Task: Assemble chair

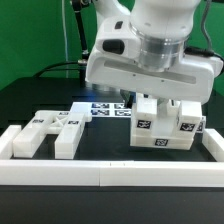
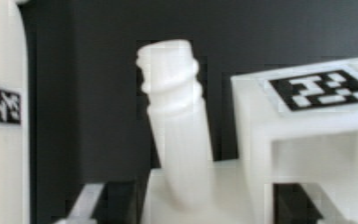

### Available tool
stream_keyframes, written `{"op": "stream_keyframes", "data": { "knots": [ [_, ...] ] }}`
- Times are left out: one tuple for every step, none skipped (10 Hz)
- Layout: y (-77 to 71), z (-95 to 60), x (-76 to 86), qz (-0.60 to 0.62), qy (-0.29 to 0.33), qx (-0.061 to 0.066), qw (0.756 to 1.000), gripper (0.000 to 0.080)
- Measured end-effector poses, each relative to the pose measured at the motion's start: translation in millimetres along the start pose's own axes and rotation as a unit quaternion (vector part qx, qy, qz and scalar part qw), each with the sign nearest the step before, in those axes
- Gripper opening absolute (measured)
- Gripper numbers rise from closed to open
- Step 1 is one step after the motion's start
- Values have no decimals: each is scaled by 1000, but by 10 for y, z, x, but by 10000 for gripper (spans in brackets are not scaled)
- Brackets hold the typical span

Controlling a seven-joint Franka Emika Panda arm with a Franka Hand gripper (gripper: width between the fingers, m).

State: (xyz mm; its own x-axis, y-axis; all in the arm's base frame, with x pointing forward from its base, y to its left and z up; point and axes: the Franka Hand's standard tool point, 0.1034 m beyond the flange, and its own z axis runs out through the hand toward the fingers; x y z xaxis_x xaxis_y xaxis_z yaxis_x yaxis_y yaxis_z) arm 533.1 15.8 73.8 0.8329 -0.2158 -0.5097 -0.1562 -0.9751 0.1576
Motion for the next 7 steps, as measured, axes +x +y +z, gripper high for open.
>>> {"op": "stream_keyframes", "data": {
  "knots": [
    [8,-5,23,1,-38,-8,999,330],
    [2,-10,71,2,-60,-15,998,330],
    [32,11,38,4,-103,-24,994,330],
    [47,16,72,6,-125,-29,992,330],
    [69,32,49,11,-157,-34,987,330],
    [97,54,38,19,-185,-41,982,330],
    [142,88,-2,26,-224,-50,973,330]
  ]
}}
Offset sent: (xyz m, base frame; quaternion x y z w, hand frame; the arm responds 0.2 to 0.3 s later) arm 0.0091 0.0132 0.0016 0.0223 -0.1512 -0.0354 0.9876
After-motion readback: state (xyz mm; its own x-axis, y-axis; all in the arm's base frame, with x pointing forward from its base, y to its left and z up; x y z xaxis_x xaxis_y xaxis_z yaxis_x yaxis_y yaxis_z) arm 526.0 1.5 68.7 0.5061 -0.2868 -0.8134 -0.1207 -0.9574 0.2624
